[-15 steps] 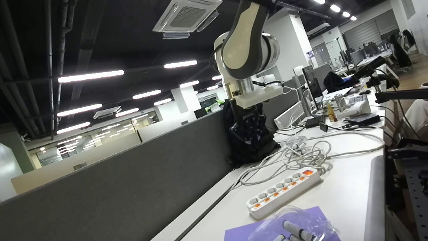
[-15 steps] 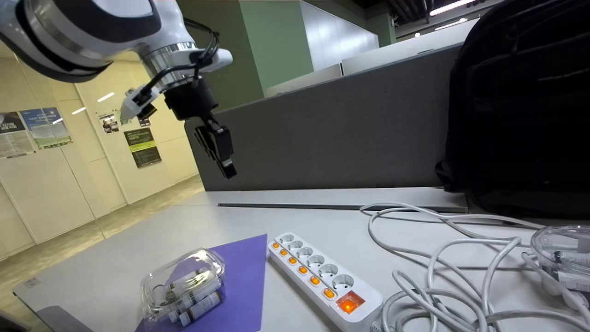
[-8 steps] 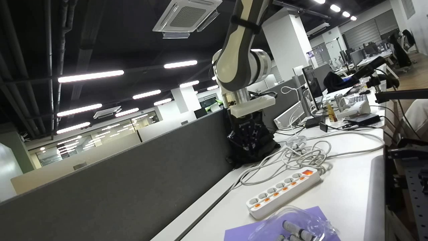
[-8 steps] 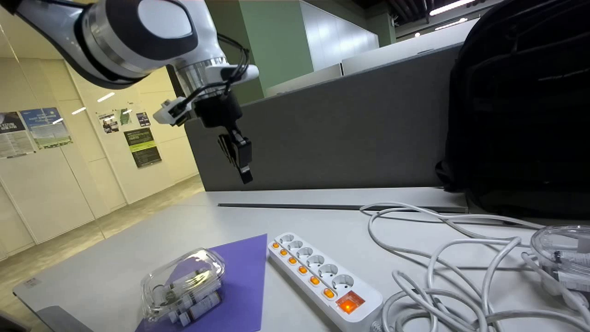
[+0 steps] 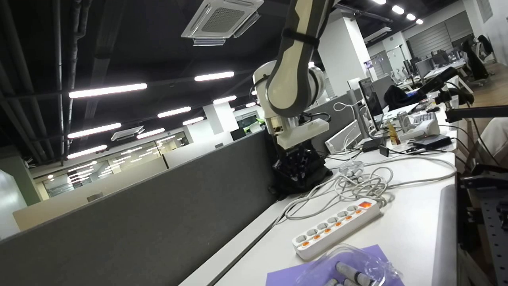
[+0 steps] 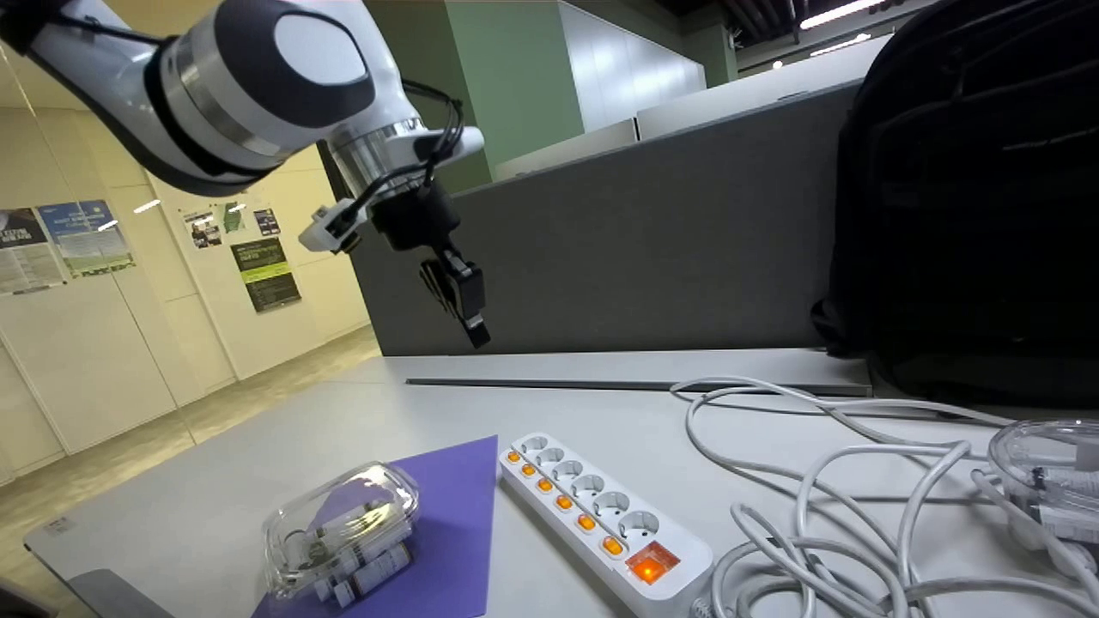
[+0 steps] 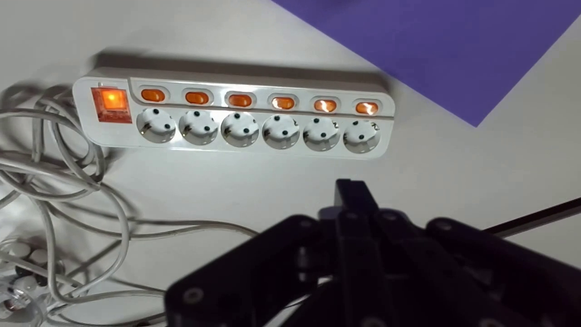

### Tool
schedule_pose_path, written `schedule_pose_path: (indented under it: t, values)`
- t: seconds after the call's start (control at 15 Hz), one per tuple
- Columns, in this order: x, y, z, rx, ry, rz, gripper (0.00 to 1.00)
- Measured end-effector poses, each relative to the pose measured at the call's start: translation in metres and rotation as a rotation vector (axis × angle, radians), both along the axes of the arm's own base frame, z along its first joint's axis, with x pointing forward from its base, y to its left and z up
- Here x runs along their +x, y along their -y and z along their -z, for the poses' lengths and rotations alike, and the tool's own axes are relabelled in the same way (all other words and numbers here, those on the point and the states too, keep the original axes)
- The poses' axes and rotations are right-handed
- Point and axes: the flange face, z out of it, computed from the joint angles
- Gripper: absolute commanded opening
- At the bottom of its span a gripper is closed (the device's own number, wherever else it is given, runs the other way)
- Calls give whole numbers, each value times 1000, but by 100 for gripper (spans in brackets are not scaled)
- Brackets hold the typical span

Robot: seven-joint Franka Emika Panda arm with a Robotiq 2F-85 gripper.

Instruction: Turn on the third last switch to the left

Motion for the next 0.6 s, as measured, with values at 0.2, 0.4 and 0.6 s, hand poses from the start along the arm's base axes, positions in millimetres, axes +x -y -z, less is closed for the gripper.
schedule_pose_path:
  t: [0.2,0.4,0.6]
  values:
    - [-2,7,26,-26,-13,33,0]
    - [-2,16,52,-36,-39,68,0]
    - [-3,23,75,-35,-63,99,0]
